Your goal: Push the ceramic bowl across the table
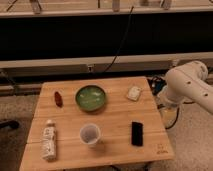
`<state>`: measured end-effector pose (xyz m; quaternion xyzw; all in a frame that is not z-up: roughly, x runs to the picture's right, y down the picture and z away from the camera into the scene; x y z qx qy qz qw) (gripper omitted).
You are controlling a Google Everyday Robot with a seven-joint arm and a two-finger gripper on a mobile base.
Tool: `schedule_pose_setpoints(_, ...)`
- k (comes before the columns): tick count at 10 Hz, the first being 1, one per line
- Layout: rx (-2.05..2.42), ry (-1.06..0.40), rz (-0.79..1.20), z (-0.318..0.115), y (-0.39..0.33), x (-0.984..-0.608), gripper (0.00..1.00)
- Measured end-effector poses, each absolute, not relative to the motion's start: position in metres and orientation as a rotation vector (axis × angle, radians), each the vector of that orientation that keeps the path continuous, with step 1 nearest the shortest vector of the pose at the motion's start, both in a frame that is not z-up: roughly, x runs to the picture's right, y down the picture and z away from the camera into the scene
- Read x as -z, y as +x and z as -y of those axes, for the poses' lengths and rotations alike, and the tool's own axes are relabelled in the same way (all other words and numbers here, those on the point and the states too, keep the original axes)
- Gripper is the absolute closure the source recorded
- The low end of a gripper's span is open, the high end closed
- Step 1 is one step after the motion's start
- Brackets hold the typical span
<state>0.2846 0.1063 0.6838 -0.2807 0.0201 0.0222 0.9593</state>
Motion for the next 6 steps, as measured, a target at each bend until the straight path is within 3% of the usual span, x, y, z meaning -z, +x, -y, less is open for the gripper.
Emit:
schedule_pose_setpoints(3,-0.03,-0.556,-0.042,-0.1,0.278,-0.69,0.2)
schedule_pose_setpoints(6,0.032,-0.515,-0.03,-0.067,0.235,-0.721,0.2)
